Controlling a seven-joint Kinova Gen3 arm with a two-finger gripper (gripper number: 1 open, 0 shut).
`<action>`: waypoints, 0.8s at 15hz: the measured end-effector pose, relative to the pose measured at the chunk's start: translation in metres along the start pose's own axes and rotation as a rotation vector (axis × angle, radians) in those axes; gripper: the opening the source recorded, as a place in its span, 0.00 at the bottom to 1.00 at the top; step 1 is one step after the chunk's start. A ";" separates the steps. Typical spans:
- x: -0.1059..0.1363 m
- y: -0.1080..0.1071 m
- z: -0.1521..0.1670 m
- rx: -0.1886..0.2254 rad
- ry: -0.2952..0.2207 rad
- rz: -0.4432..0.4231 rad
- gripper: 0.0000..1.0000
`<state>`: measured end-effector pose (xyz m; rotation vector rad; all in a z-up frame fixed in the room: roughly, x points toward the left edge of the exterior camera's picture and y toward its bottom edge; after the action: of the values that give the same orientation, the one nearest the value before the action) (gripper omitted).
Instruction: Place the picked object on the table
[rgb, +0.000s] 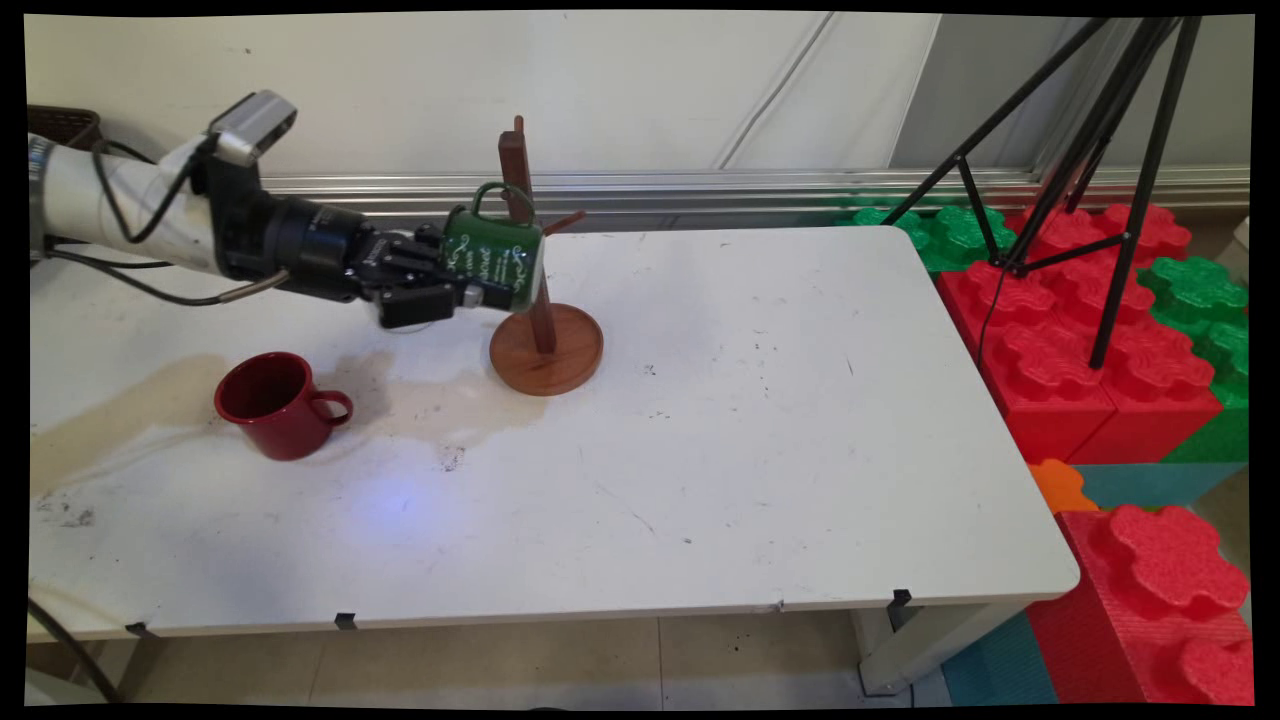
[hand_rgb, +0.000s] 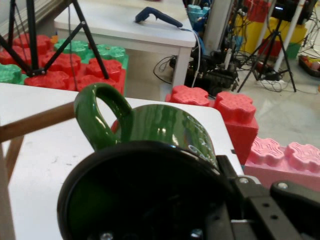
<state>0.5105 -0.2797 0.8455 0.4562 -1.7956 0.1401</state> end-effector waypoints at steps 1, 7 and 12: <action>0.000 0.003 -0.003 -0.006 -0.003 0.004 0.00; 0.003 0.016 -0.030 -0.012 -0.033 0.037 0.00; 0.005 0.020 -0.064 0.013 -0.084 0.080 0.00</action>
<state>0.5597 -0.2417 0.8706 0.4050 -1.8976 0.1911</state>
